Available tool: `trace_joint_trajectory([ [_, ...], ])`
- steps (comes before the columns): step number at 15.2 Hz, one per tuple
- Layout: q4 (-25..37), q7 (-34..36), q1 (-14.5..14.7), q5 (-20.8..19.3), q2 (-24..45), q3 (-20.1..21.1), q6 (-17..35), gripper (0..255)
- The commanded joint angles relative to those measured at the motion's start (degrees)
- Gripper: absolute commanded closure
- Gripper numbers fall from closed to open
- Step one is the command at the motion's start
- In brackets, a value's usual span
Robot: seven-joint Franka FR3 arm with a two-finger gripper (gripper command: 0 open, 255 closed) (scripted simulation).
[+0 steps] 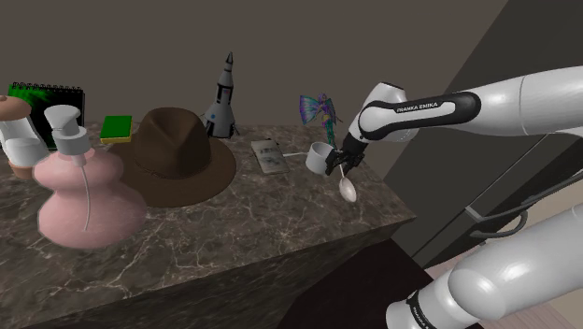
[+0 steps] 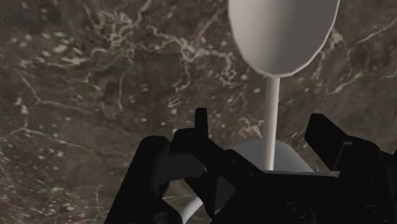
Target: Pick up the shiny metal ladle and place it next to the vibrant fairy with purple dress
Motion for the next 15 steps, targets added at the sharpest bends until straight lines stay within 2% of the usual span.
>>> trace_joint_trajectory([
  [1,0.0,0.0,0.0,0.0,0.0,0.0,0.0,0],
  [3,-0.2,-0.1,0.0,0.0,-0.1,-0.1,0.0,0],
  [7,3.5,0.3,-0.5,-0.7,-4.1,-0.5,-7.7,0],
  [15,3.5,0.3,-0.5,-0.7,-4.1,-0.5,-7.7,0],
])
